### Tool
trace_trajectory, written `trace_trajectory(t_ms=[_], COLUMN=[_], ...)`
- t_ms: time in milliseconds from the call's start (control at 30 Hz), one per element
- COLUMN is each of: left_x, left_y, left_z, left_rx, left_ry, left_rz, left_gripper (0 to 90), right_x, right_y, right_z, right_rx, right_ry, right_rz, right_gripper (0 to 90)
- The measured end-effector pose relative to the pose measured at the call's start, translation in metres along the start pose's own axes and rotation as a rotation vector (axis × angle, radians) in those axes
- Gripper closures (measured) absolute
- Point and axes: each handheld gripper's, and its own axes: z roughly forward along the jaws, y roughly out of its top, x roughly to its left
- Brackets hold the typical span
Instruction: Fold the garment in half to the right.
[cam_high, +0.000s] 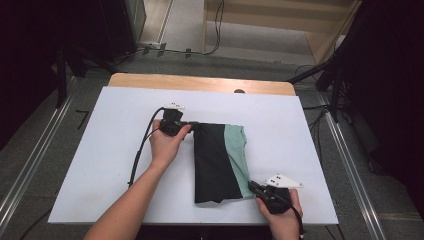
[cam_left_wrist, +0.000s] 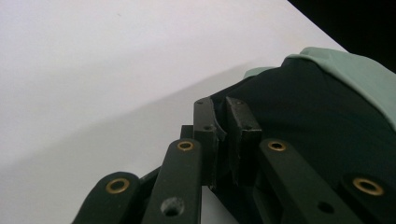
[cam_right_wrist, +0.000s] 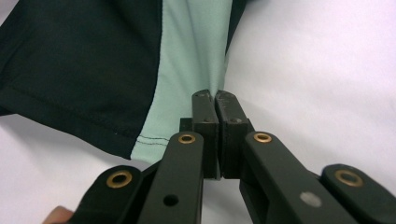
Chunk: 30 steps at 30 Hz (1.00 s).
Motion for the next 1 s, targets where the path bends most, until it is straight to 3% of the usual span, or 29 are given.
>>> trace_trajectory(t_ms=[233, 467, 667, 1000], left_x=[0.02, 0.039, 0.052, 0.055], left_y=[0.014, 0.027, 0.028, 0.028], left_z=[0.0, 0.002, 0.002, 0.005], left_rx=[-0.012, -0.03, -0.037, -0.041], left_ry=[0.038, 0.077, 0.115, 0.148], left_rz=[0.011, -0.006, -0.017, -0.025], left_gripper=[83.6, 83.5, 83.5, 81.7], right_x=[0.01, 0.013, 0.019, 0.018], right_y=[0.021, 0.039, 0.049, 0.054], right_z=[0.021, 0.042, 0.055, 0.064], right_rx=[0.006, 0.001, -0.006, -0.016], right_ry=[-0.041, -0.058, -0.068, -0.042], right_rz=[-0.064, -0.081, -0.113, -0.085], right_gripper=[86.9, 86.9, 86.9, 86.8])
